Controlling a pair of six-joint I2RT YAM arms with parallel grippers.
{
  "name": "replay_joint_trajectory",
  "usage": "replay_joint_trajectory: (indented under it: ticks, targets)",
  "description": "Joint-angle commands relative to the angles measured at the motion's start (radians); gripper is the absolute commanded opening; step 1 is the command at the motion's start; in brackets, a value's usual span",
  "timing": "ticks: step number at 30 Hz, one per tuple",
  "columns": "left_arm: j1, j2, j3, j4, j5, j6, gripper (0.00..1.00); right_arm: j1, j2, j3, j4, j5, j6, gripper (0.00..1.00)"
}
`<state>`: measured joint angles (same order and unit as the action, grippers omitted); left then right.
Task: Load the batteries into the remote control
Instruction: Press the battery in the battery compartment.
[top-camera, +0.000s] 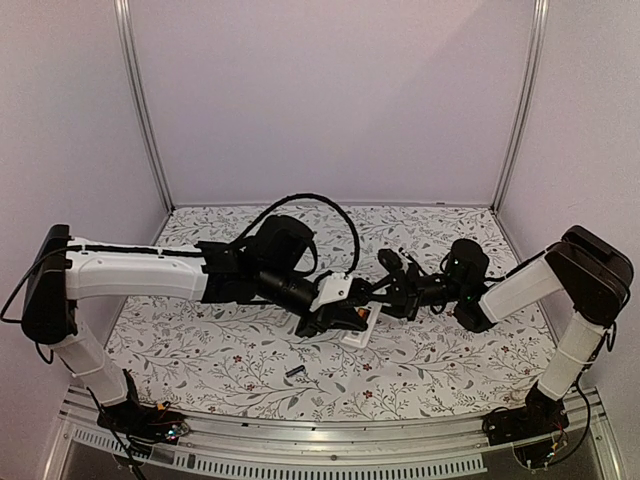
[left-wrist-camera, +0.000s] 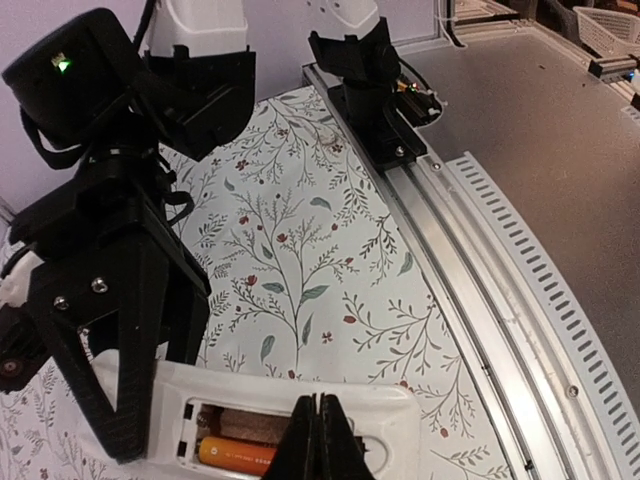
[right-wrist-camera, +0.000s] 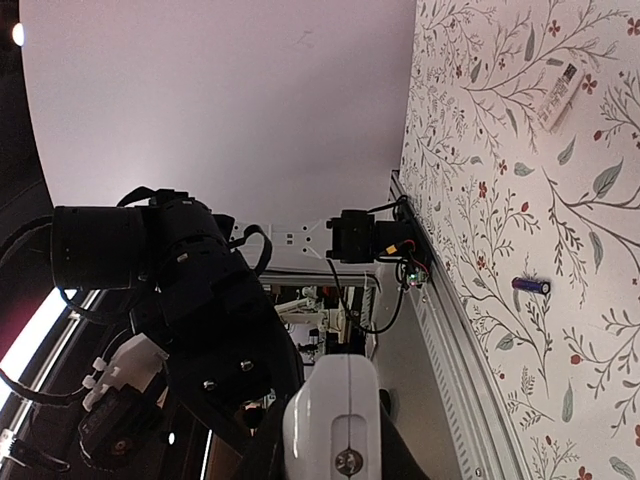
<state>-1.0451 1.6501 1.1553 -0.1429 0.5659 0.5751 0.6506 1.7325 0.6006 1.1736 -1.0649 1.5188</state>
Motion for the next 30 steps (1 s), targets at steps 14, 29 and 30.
replay_joint_trajectory:
  ticks: [14, 29, 30]
  targets:
    - [0.052, 0.096, -0.039, -0.145, -0.109, -0.082, 0.02, 0.06, -0.191, 0.09, -0.123, -0.02, -0.087, 0.0]
    - [-0.008, -0.225, -0.048, -0.056, -0.392, -0.345, 0.75, 0.055, -0.337, 0.165, -0.914, 0.162, -0.691, 0.0]
    - [-0.003, -0.229, -0.048, -0.062, -0.411, -0.393, 0.81, 0.054, -0.34, 0.165, -0.917, 0.17, -0.702, 0.0]
